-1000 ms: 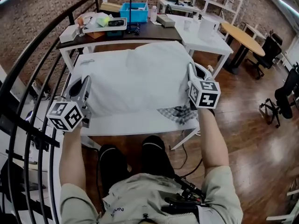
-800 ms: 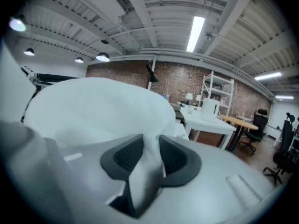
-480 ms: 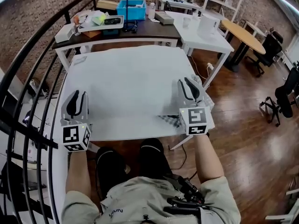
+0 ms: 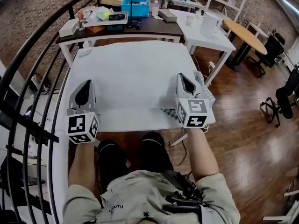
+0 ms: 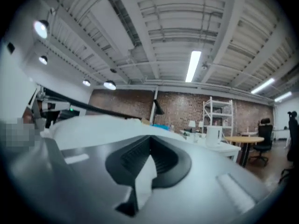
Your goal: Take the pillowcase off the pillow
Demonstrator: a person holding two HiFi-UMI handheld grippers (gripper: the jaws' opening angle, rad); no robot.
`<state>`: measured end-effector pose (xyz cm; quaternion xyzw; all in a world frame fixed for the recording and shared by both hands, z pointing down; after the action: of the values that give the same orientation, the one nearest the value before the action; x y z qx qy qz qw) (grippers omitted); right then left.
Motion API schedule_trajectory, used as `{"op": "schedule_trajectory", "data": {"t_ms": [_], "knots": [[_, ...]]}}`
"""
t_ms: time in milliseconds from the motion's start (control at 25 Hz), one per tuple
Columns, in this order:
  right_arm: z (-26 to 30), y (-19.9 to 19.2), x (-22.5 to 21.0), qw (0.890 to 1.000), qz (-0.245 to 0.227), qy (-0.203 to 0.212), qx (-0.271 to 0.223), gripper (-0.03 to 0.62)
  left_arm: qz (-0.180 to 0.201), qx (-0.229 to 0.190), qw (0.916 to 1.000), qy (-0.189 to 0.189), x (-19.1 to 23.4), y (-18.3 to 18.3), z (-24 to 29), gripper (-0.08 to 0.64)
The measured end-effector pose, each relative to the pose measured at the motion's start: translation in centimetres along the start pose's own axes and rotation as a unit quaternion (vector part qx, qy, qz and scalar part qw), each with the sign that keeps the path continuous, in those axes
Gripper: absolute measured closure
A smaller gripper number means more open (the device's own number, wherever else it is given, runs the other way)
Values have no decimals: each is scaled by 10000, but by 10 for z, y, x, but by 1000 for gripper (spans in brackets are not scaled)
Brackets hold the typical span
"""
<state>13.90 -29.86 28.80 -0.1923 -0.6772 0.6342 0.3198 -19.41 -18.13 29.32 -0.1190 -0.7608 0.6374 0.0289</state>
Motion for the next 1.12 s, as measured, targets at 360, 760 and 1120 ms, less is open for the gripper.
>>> {"op": "schedule_trajectory", "data": {"t_ms": [360, 760, 1120], "knots": [[-74, 50, 47, 9969, 289, -93, -720, 589, 58, -492, 9988, -56, -36, 55, -82, 555], [-123, 1, 108, 9992, 349, 53, -190, 589, 192, 62, 9997, -104, -53, -2, -142, 555], [-147, -19, 133, 9982, 549, 197, -106, 591, 126, 178, 9996, -162, -61, -12, -179, 555]]}}
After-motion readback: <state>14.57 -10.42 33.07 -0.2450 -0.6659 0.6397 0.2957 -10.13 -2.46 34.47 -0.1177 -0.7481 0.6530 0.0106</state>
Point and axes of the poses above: the fingertips, and each gripper's own axes: z forward along the fingers, x to its left, y out of its top, the point moved 7 cm from there along -z, backward along the fingers, and after that the axes turned 13 degrees about y, right-handed, at the moved point
